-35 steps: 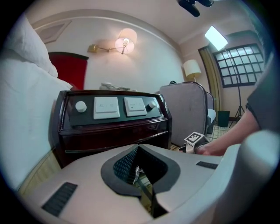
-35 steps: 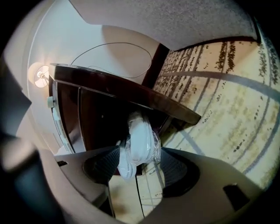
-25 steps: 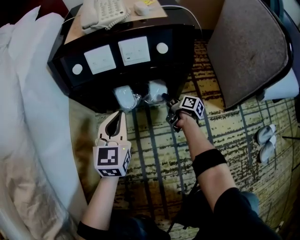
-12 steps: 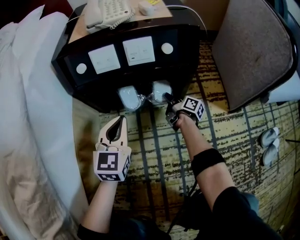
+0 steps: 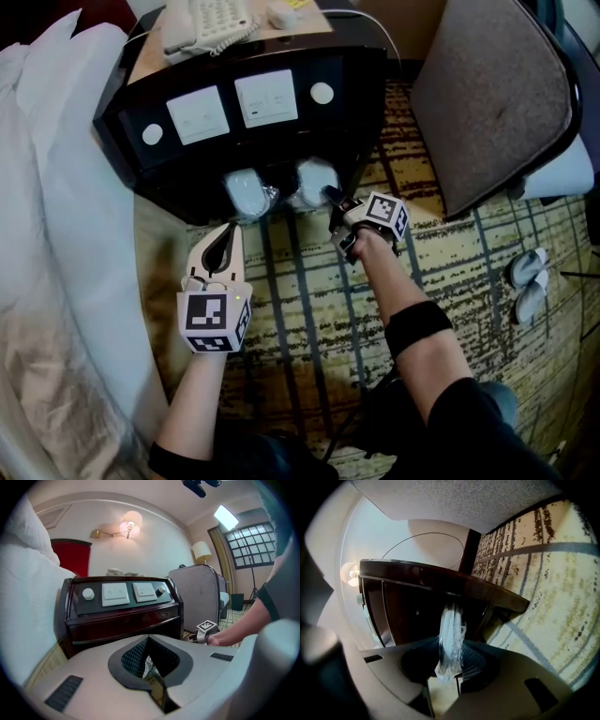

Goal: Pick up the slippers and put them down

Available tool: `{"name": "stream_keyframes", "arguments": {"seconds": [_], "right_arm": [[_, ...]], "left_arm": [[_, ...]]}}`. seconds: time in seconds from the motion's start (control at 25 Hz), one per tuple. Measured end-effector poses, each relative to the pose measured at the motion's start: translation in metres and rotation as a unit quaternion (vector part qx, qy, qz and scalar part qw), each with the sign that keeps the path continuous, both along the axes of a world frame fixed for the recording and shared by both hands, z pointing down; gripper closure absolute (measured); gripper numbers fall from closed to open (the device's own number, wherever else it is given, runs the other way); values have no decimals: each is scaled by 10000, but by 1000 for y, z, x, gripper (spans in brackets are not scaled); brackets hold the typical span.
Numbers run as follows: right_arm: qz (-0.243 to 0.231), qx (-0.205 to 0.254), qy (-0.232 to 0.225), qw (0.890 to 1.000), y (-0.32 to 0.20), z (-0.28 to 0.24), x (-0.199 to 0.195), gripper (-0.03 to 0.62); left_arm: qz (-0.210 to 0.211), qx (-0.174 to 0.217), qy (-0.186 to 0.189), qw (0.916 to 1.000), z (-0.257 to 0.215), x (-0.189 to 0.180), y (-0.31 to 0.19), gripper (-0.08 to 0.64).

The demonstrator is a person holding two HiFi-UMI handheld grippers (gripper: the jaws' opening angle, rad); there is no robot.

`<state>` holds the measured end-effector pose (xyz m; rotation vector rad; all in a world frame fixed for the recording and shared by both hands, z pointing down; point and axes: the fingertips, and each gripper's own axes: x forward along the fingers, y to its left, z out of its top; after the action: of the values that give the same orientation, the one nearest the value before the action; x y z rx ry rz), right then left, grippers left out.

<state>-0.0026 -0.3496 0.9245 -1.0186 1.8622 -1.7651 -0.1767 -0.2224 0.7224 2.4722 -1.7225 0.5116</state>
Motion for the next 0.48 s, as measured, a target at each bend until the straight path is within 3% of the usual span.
{"name": "stream_keyframes", "arguments": {"seconds": [0.48], "right_arm": [[-95,320,-149,9993,71,-38,4,471]], "left_arm": [[153,51,148,9998,4,12,-9,560]]}}
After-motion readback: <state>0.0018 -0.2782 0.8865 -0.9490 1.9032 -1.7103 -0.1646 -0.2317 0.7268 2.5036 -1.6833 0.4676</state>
